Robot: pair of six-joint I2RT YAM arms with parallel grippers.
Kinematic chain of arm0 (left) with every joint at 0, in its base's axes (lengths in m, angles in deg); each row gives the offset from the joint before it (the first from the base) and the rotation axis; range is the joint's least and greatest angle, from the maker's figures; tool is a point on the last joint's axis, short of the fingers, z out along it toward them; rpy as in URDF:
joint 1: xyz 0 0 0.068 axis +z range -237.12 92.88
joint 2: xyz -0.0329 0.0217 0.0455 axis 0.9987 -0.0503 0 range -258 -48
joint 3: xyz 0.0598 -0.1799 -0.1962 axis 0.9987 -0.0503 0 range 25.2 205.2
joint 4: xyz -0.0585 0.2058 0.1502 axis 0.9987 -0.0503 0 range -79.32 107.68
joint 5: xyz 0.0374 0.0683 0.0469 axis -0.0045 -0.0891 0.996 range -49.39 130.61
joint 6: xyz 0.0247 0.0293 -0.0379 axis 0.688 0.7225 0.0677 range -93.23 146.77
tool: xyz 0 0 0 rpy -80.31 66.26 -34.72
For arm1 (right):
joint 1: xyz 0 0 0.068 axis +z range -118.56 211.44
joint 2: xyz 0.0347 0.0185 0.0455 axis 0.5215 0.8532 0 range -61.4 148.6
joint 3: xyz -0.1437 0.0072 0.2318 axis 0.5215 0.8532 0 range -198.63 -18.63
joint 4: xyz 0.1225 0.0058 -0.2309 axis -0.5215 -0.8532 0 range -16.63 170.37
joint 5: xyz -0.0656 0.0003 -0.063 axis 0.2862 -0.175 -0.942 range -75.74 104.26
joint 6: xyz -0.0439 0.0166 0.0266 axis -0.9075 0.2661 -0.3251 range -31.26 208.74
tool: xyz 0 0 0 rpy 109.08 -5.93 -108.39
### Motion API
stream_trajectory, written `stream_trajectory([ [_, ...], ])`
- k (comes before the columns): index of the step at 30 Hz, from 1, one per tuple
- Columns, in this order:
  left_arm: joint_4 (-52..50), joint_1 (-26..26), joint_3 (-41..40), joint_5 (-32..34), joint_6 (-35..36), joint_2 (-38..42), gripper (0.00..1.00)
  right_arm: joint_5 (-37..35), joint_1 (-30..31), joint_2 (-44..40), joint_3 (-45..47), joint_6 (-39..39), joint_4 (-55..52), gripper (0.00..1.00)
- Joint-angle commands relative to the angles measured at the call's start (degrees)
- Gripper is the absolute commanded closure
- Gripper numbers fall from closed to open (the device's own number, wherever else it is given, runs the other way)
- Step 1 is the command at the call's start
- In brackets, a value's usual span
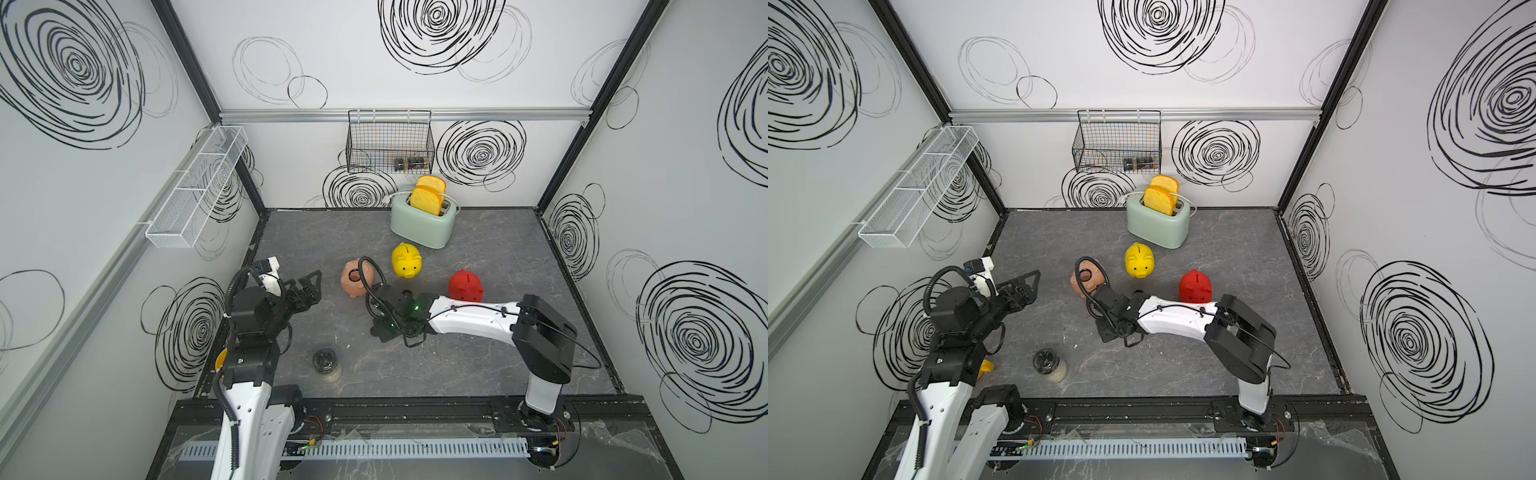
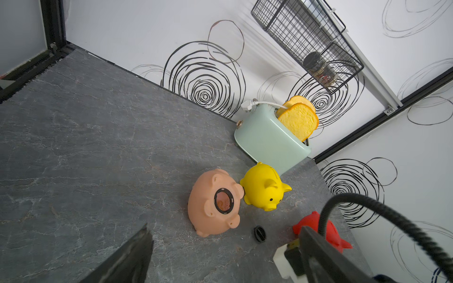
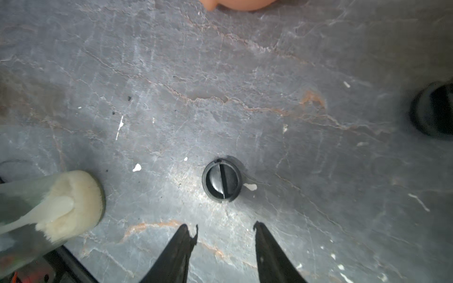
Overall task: Close piggy banks
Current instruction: Pick up the knob at the center of the board.
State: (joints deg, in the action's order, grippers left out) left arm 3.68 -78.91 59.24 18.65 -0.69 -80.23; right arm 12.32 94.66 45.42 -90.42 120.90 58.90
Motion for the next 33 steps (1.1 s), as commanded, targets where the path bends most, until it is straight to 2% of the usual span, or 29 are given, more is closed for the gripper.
stream_trajectory([
  [1,0.29,0.49,-0.60,0.16,0.78,0.86,0.04,0.16,0.35,2.27,-3.55,-1.69,-1.46,0.60],
  [10,0.20,0.76,-0.56,0.14,0.92,1.03,0.04,-0.56,0.41,7.32,-9.01,-3.46,-3.71,0.75],
  [16,0.20,0.75,-0.56,0.07,0.84,1.02,0.04,-0.78,0.43,8.14,-9.26,-3.42,-4.31,0.80],
  [33,0.18,0.76,-0.59,0.33,0.88,1.29,0.04,-1.20,0.42,9.68,-7.54,-3.11,-3.61,0.80],
])
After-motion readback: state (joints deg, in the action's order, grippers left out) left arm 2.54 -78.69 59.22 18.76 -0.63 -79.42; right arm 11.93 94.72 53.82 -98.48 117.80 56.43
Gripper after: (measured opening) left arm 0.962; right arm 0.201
